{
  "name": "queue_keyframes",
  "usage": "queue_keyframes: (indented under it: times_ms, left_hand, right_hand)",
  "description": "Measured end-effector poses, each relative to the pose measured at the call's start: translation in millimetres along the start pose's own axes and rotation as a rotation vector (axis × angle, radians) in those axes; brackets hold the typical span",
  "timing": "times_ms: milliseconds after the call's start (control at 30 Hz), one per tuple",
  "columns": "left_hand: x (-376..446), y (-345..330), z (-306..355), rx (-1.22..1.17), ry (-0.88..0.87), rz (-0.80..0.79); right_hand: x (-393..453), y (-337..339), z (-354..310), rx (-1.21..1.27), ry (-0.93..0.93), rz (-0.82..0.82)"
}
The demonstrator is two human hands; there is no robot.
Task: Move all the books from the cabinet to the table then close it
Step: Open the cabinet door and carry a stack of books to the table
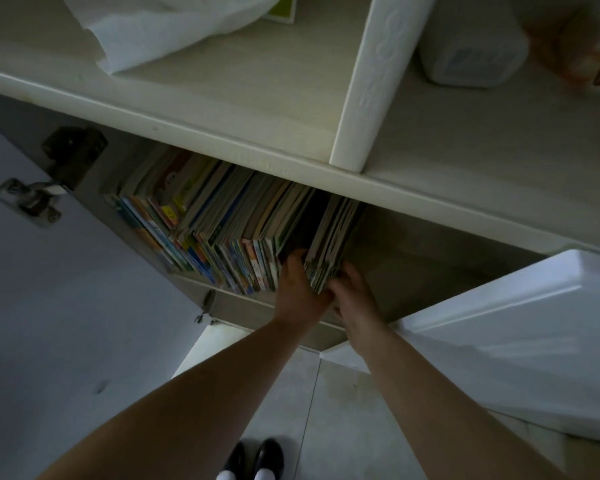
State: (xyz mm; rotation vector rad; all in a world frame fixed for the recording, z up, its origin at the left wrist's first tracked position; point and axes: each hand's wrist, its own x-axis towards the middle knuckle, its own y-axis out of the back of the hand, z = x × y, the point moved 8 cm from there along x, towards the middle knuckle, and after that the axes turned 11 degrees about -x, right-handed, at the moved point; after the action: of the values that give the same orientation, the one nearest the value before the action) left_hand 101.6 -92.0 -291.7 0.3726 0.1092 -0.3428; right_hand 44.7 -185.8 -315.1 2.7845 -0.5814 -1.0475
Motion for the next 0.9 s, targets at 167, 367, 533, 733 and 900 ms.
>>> queue_keyframes:
  times_ms: [167, 367, 533, 733, 900]
  left_hand:
    - [15.0, -7.7, -8.0, -0.039, 0.044, 0.064]
    - [17.9, -13.9, -11.4, -0.070, 0.092, 0.175]
    - [22.3, -17.3, -14.9, -0.128, 0.146, 0.204]
    - [22.9, -11.1, -16.9, -0.164, 0.139, 0.246]
    - [10.7, -2.1, -17.0, -0.192, 0.175, 0.264]
  right_hand:
    - [4.4, -1.3, -1.1, 0.055, 0.033, -0.019]
    - [9.2, 5.7, 8.3, 0.125, 0.021, 0.001]
    - [11.6, 3.3, 8.8, 0.132, -0.002, -0.036]
    - [7.3, -1.0, -2.7, 0.095, 0.063, -0.045]
    - [-14.8, -6.2, -4.3, 0.074, 0.072, -0.051]
